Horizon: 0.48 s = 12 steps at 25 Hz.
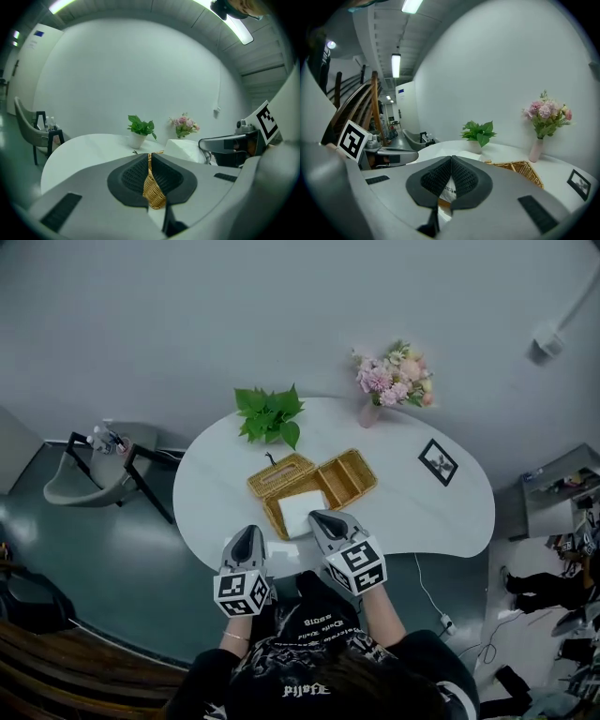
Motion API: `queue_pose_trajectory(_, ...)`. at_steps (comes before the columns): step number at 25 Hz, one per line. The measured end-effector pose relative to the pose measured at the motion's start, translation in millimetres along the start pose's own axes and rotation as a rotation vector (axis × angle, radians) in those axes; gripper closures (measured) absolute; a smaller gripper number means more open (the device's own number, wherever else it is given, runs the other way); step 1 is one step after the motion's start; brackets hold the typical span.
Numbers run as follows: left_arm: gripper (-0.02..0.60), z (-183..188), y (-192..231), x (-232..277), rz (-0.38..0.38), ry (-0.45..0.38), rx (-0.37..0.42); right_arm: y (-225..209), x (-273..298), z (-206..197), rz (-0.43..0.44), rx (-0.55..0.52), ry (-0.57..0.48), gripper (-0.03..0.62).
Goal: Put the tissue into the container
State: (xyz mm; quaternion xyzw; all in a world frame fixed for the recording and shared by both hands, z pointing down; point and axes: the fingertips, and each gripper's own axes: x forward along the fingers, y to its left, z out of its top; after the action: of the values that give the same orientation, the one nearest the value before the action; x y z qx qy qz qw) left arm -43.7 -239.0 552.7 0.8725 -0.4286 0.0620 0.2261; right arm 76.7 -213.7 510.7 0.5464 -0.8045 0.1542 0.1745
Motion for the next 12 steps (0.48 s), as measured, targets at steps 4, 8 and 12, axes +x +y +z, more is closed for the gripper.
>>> queue_pose_trajectory(4,0.543,6.6,1.4,13.6,0.063,-0.017,-0.007,-15.6,10.7,2.8,0.052,-0.019,0.010,0.570)
queue_pose_trajectory(8,0.543,13.1,5.0,23.4,0.132,-0.046,-0.008,-28.1,20.3,3.7,0.100,-0.051,0.024,0.569)
queue_pose_trajectory(12,0.544,18.6,10.5,28.5,0.184,-0.062,-0.006,-36.6,27.2,8.3,0.133,-0.079,0.025,0.570)
